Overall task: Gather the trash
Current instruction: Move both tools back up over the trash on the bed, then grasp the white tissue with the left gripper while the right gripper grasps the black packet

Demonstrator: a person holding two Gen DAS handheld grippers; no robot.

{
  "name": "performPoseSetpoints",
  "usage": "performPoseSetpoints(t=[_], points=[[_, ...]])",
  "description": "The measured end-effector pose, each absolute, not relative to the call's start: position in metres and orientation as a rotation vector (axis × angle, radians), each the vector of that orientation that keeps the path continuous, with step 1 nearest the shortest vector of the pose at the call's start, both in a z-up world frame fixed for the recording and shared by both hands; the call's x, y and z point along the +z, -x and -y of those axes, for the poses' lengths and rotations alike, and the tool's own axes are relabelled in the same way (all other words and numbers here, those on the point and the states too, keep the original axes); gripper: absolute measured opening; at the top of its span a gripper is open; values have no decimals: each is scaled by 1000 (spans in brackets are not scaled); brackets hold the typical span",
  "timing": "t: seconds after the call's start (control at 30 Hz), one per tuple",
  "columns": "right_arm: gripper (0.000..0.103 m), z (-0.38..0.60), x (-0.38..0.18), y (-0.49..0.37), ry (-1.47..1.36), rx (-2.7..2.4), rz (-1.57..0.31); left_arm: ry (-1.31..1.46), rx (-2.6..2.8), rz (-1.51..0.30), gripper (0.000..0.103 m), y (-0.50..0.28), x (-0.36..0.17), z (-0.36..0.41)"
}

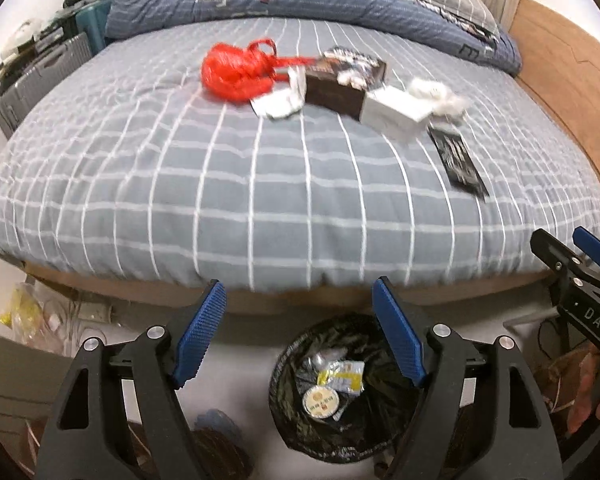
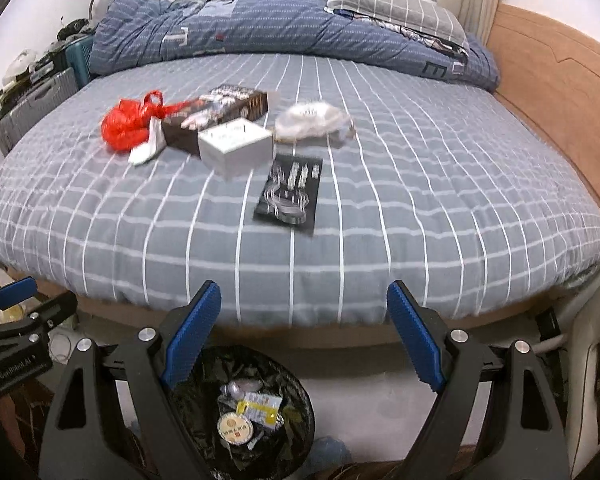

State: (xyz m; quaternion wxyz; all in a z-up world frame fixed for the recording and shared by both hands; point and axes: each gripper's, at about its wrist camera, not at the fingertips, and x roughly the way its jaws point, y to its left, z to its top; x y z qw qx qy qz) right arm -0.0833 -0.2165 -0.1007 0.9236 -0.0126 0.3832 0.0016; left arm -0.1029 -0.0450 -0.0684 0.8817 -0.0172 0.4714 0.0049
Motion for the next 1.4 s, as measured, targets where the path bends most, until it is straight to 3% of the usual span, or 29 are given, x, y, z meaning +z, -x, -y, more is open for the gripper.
performPoseSetpoints(t=[0.4, 1.07, 1.4], points=[[82, 214, -99, 10, 64, 3, -813, 18, 31, -943, 75, 21, -49, 30], [82, 215, -144, -70, 15, 3, -897, -44, 4, -960, 75, -111, -99, 31], [81, 205, -159, -84, -20, 10, -913, -100, 13, -968, 62, -136, -122, 44]])
